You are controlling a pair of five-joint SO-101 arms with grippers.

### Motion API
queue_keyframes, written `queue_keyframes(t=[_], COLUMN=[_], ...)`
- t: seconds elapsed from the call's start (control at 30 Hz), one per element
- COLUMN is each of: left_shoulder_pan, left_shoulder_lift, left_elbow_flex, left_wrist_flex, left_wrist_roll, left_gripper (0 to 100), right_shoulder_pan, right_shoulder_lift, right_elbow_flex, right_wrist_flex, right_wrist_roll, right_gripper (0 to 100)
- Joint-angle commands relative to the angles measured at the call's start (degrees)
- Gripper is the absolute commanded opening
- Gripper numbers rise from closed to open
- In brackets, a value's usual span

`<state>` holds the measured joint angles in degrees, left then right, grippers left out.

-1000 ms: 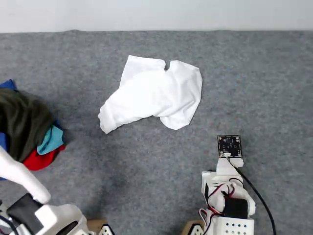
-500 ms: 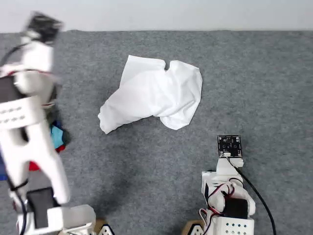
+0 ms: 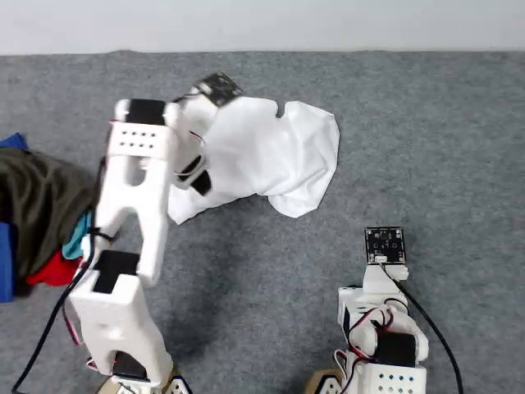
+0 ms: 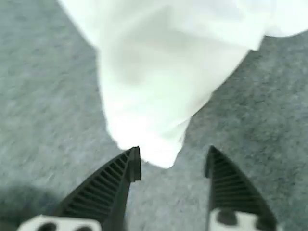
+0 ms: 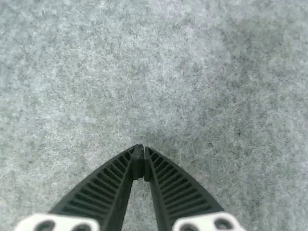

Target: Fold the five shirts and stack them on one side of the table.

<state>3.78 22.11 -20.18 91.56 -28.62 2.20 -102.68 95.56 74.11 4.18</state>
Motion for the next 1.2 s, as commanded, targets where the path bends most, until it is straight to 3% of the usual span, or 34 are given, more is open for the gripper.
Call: queue_keyframes(t=[0.0,0.17,0.3,0.43,0.57,0.77,1.17], left_shoulder_pan=[2.7,5.2,5.2,5.4,6.7,8.3,11.1], left_shoulder_lift=[1.1,6.6,11.8,14.1,14.0,14.0,-2.4], left_elbow_flex=[-0.5,-0.4,-0.4,-0.4,-0.8,-7.6,-10.4], left_wrist_flex=[-1.2,-5.3,-9.7,-11.1,-7.5,8.4,9.0], left_wrist_roll=[-0.8,0.0,4.9,6.3,6.3,6.6,8.0], left_gripper=[24,24,24,15,1,0,0], right_shoulder_pan=[0.6,0.6,0.6,0.6,0.6,0.5,0.7], right_shoulder_lift=[0.2,0.2,0.2,0.2,0.2,0.2,0.2], right_elbow_flex=[1.0,1.0,1.0,1.0,1.0,1.0,1.0], right_wrist_flex=[0.2,0.2,0.2,0.2,0.2,0.2,0.2], right_wrist_roll=[0.6,0.6,0.6,0.6,0.6,0.6,0.7], right_gripper=[0.9,0.9,0.9,0.9,0.9,0.9,0.9])
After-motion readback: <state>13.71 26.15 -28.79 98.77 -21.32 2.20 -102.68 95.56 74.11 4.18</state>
